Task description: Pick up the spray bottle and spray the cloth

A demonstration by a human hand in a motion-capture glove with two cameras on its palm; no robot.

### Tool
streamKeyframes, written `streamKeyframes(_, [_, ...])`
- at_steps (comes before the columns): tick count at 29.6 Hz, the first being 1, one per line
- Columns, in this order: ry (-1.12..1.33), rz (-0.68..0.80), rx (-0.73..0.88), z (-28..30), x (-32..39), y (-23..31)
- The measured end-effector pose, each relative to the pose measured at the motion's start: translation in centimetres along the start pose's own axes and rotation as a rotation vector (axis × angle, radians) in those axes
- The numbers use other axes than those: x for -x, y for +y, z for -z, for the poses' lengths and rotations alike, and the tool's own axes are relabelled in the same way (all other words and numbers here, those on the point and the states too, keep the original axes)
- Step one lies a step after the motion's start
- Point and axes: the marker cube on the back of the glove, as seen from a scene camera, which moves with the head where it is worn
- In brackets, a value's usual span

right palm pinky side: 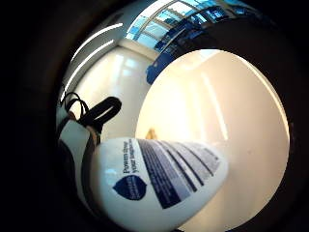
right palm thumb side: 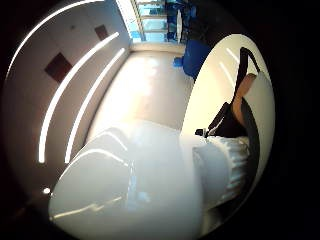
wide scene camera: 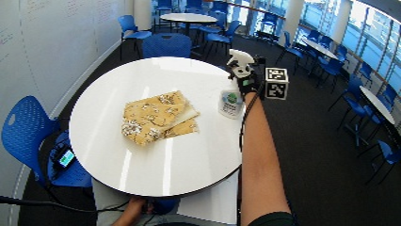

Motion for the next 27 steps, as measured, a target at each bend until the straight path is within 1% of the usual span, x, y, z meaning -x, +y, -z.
streamKeyframes(11, [-0.004,0.002,-0.010,-0.1,-0.6,0.6])
streamKeyframes(27, [-0.021,-0.024,-0.020,1.7,-3.2,1.8])
